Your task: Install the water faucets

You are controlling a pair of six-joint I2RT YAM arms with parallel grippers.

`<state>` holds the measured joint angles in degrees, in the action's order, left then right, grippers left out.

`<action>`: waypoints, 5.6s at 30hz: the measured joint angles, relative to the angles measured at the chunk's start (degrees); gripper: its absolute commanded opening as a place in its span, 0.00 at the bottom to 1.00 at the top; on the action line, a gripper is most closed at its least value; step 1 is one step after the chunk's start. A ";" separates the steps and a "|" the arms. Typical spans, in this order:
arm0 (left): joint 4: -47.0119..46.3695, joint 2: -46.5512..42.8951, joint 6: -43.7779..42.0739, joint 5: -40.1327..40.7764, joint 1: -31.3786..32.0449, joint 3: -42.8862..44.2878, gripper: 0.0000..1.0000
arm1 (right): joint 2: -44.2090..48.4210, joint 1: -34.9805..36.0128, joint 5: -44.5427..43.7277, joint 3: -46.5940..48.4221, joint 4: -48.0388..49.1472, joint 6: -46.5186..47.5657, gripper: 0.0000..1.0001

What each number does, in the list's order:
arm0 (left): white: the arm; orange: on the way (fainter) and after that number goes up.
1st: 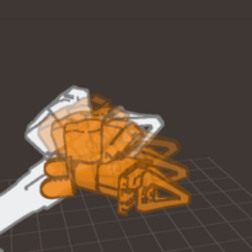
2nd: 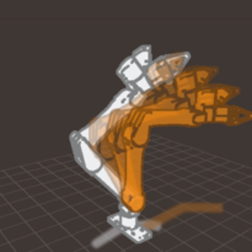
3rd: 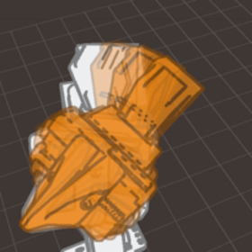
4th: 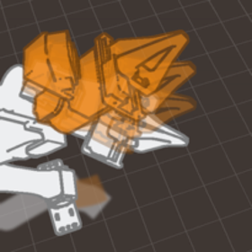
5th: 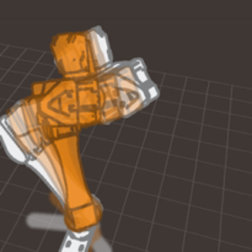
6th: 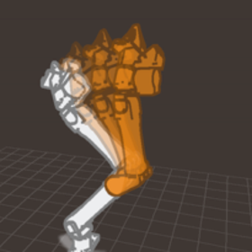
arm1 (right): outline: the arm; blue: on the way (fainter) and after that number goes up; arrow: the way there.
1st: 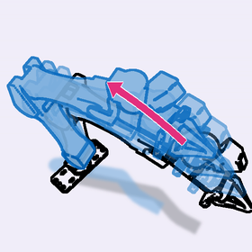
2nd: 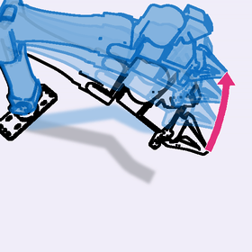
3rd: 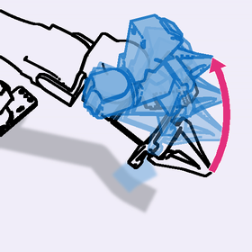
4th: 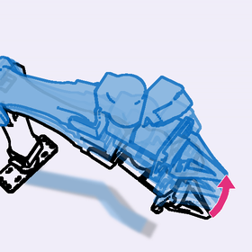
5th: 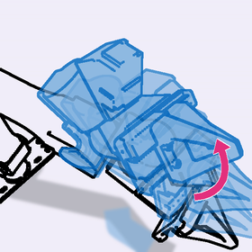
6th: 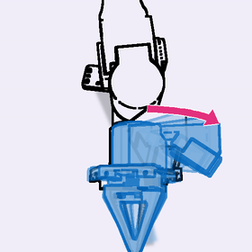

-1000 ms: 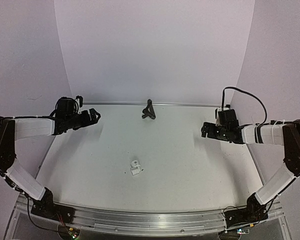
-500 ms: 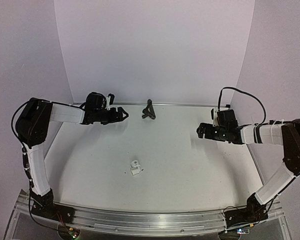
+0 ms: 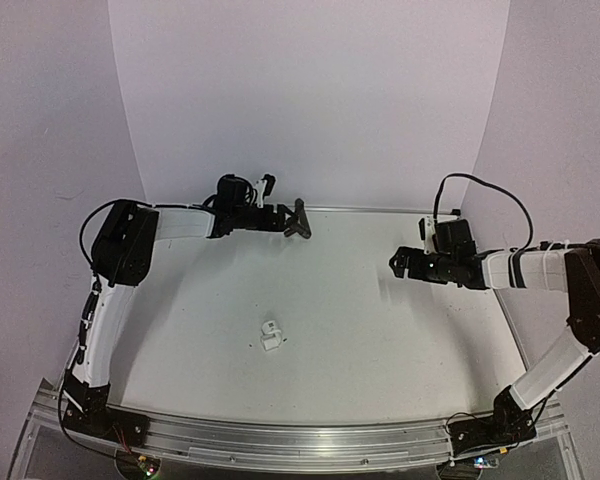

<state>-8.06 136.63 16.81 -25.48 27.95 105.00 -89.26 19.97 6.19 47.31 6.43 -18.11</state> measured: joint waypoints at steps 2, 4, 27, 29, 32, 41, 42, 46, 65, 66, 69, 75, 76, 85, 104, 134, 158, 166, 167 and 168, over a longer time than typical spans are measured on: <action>0.09 2.25 -0.41 0.16 0.13 2.83 0.87 | 0.56 0.00 0.18 -0.28 -0.06 0.00 0.98; 0.16 4.15 -0.37 0.39 0.19 5.35 0.84 | 1.27 0.00 0.31 -0.52 -0.06 -0.01 0.98; 0.61 20.15 21.78 4.46 0.26 27.10 0.68 | 4.42 0.00 0.97 -1.15 -0.42 -1.52 0.98; 1.00 20.68 22.33 4.26 0.26 27.11 0.60 | 4.68 0.00 0.97 -1.16 -0.42 -1.54 0.98; 1.10 21.06 23.07 3.84 0.26 27.15 0.46 | 4.73 0.00 1.00 -1.16 -0.43 -1.68 0.98; 1.54 21.10 23.59 1.92 0.13 27.38 0.11 | 4.73 0.00 1.43 -1.16 -0.45 -2.48 0.98; 1.56 21.10 23.59 1.61 0.06 27.37 0.11 | 4.73 0.00 1.44 -1.16 -0.45 -2.56 0.98; 0.86 20.69 23.64 -0.05 -0.35 26.21 0.05 | 4.73 0.00 1.58 -1.16 -0.45 -2.84 0.98; 3.82 -11.12 20.59 -19.32 -1.26 -8.31 0.00 | 4.70 0.44 7.53 -1.16 -0.29 -4.72 0.98; 3.92 -13.06 20.70 -19.95 -1.00 -10.04 0.00 | 4.63 0.60 8.52 -1.16 -0.05 -4.72 0.98; 3.89 -17.53 20.75 -21.38 0.09 -14.16 0.00 | 3.82 1.55 12.18 -1.03 1.41 -4.56 0.98; 4.06 -23.59 20.77 -22.64 4.21 -20.97 0.00 | 0.63 4.17 20.93 -0.65 5.41 -4.83 0.98; 4.14 -24.38 21.03 -22.66 5.03 -21.66 0.00 | 0.19 4.64 22.33 -0.64 6.26 -4.72 0.98; 4.96 -27.67 25.73 -20.46 8.29 -22.35 0.00 | -0.34 11.76 29.49 7.60 5.77 1.37 0.95; 7.22 -30.61 20.13 -18.33 12.22 -23.79 0.00 | 2.62 16.43 20.40 8.16 2.81 -17.96 0.98; 2.87 -35.50 10.20 -15.69 15.43 -24.20 0.00 | -14.26 21.29 20.95 -3.48 67.03 -88.50 0.69; -0.28 -39.20 30.36 -10.27 16.63 -29.84 0.06 | -6.74 20.85 15.54 -6.83 60.06 -61.19 0.00; -4.70 -39.79 33.37 -10.12 16.89 -34.04 0.70 | 4.11 21.18 13.21 -6.63 42.81 -40.99 0.00; -6.14 -39.93 33.03 -10.41 16.44 -35.23 0.76 | 4.76 21.18 13.23 -6.62 41.98 -40.12 0.00; -8.30 -40.13 32.69 -10.54 16.11 -36.60 0.81 | 5.08 21.22 13.56 -6.58 41.51 -39.80 0.00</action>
<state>-16.36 96.50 49.50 -36.01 44.06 68.40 -84.18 41.18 19.75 40.72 47.94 -57.91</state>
